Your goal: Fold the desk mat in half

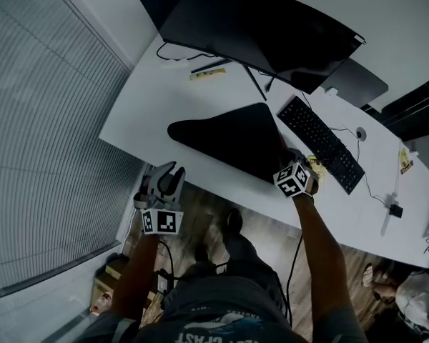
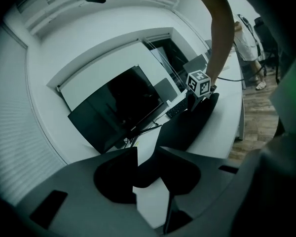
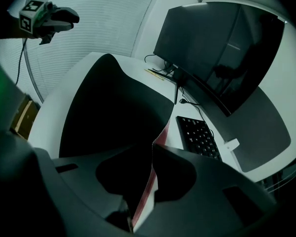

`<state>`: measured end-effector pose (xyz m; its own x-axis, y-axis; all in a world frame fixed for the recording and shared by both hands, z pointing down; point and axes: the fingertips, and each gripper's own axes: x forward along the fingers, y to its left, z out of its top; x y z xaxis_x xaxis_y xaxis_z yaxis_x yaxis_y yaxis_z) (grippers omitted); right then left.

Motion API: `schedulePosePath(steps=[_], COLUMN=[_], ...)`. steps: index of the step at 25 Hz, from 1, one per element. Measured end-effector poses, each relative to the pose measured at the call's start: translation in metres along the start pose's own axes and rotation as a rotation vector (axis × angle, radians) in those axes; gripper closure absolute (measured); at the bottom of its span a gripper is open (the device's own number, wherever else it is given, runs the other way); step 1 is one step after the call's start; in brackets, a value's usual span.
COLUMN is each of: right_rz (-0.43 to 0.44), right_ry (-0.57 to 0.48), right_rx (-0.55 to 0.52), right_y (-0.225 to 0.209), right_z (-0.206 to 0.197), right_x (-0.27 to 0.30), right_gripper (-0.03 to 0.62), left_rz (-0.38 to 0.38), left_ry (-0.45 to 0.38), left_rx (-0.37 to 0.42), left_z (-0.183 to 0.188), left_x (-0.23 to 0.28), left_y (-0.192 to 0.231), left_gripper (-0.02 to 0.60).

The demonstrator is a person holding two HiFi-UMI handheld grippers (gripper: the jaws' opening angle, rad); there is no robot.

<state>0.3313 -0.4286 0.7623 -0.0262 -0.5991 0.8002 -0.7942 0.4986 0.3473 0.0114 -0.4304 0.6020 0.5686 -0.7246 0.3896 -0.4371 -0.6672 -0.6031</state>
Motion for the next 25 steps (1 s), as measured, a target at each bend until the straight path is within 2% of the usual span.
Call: schedulePosePath(steps=[5, 10, 14, 17, 25], right_rz=[-0.047, -0.086, -0.108, -0.121, -0.036], right_ry=[0.062, 0.020, -0.063, -0.154, -0.385], right_rx=[0.031, 0.052, 0.071, 0.091, 0.180], right_y=[-0.014, -0.027, -0.032, -0.031, 0.022], right_z=[-0.008, 0.004, 0.021, 0.050, 0.122], right_x=[-0.006, -0.036, -0.071, -0.110, -0.208], right_gripper=[0.465, 0.475, 0.504, 0.530, 0.556], left_rz=[-0.047, -0.045, -0.052, -0.054, 0.006], left_ry=[-0.010, -0.034, -0.055, -0.090, -0.150], left_rx=[-0.100, -0.167, -0.209, -0.222, -0.241], left_z=[-0.001, 0.000, 0.013, 0.021, 0.034], left_x=[-0.022, -0.047, -0.064, -0.076, -0.132], left_y=[0.005, 0.013, 0.017, 0.026, 0.057], left_gripper=[0.481, 0.495, 0.500, 0.503, 0.529])
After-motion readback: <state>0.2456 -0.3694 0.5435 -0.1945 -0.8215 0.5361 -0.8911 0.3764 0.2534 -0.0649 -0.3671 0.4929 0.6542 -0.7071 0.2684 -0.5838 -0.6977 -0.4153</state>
